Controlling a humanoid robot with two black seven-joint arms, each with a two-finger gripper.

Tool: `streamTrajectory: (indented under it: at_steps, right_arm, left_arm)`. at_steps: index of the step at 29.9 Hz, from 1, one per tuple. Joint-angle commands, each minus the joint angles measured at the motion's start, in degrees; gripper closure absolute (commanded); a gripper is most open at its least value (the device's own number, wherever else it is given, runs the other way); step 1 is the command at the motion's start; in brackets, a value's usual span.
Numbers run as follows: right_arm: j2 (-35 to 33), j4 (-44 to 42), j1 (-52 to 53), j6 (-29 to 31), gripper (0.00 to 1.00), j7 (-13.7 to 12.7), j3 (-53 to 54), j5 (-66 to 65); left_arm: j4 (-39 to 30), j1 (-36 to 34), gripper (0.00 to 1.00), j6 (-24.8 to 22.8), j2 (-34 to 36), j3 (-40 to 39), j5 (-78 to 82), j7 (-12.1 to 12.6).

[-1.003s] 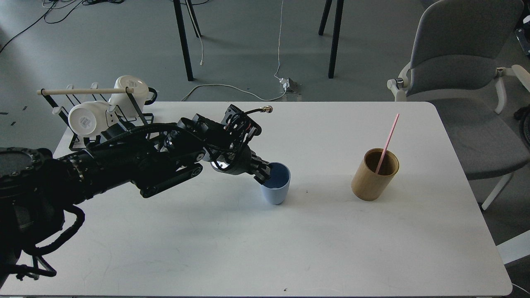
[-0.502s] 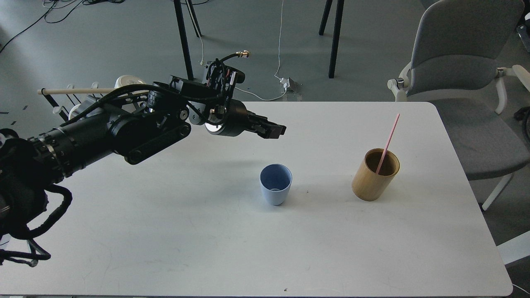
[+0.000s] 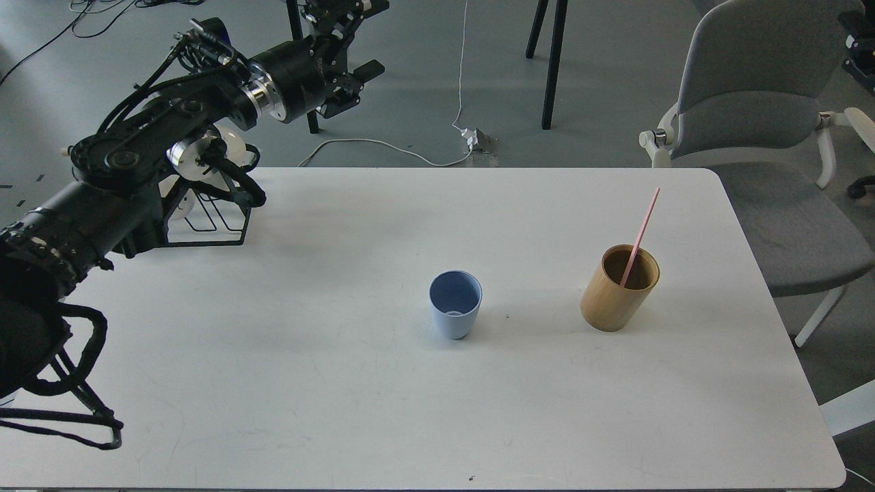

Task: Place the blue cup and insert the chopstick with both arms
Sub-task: 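Release the blue cup and raise the left arm away, then reach the right gripper to the red straw in the tan cup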

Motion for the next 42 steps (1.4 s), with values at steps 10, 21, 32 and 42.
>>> streamTrajectory:
  at_steps: [10, 21, 32, 42]
  right_arm:
    - [-4.51, 20.03, 1.03, -4.66, 0.0, -3.42, -13.65, -28.49]
    - [-1.98, 22.51, 0.33, -8.96, 0.09, -3.86, -31.14, -48.36]
    - [5.23, 13.99, -1.43, -12.66, 0.34, -3.78, -35.11, -52.42]
    - [8.05, 12.05, -0.9, -12.75, 0.77, -4.39, -36.69, -57.25]
  left_arm:
    - [13.94, 0.45, 0.01, -0.01, 1.26, -4.42, -21.37, -1.12]
    - [15.45, 5.55, 0.01, -0.01, -0.76, -6.53, -31.58, -0.42]
    - [15.62, 5.64, 0.01, -0.01, -0.5, -7.15, -31.67, -0.42]
    - [15.53, 5.55, 0.01, -0.01, -0.23, -7.15, -31.67, -0.33]
